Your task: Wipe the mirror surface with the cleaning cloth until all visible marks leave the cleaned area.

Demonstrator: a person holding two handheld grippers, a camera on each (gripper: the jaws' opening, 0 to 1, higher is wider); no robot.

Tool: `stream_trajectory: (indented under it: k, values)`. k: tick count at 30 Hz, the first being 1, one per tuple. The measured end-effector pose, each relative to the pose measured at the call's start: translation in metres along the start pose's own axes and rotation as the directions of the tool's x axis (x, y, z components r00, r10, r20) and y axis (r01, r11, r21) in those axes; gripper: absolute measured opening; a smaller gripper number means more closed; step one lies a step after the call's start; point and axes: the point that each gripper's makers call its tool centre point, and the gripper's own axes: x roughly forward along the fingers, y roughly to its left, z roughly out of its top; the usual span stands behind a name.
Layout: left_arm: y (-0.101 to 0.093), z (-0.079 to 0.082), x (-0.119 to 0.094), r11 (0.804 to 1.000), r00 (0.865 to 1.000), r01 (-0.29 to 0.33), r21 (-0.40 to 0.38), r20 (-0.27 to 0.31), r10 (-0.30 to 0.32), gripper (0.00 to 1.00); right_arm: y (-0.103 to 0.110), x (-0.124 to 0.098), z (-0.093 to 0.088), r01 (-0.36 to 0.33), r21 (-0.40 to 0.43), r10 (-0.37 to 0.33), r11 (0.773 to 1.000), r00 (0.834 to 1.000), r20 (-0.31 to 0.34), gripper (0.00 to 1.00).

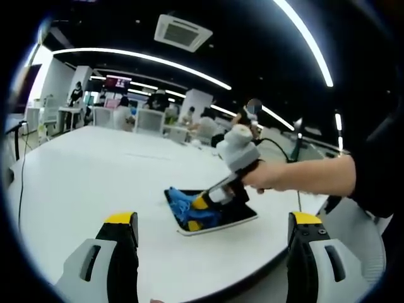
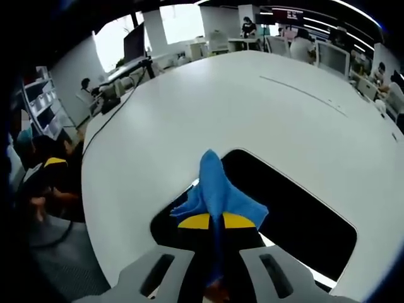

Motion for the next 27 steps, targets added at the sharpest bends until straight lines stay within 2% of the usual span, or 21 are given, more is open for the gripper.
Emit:
stream_trajectory:
  k: [8, 17, 27]
  values:
    - [0.0, 0.0, 0.0, 1.0, 1.0, -0.001, -0.001, 0.0, 0.001, 0.99, -0.009, -0.001, -0.003, 0.008, -0.006, -0.008, 1.0, 1.0, 0.001, 0.0]
    - [0.001, 0.0, 0.001, 1.0, 1.0, -0.002, -0.001, -0.001, 0.002, 0.99, -0.021, -0.009, -0.011, 0.01, 0.048, -0.011, 0.999, 1.0, 0.016, 0.0]
    - [0.0, -0.001, 0.001, 1.0, 1.0, 0.001, -0.004, -0.006, -0.001, 0.99, -0.033, -0.019, -0.022, 0.027, 0.066, -0.029, 0.997, 0.999, 0.019, 0.0]
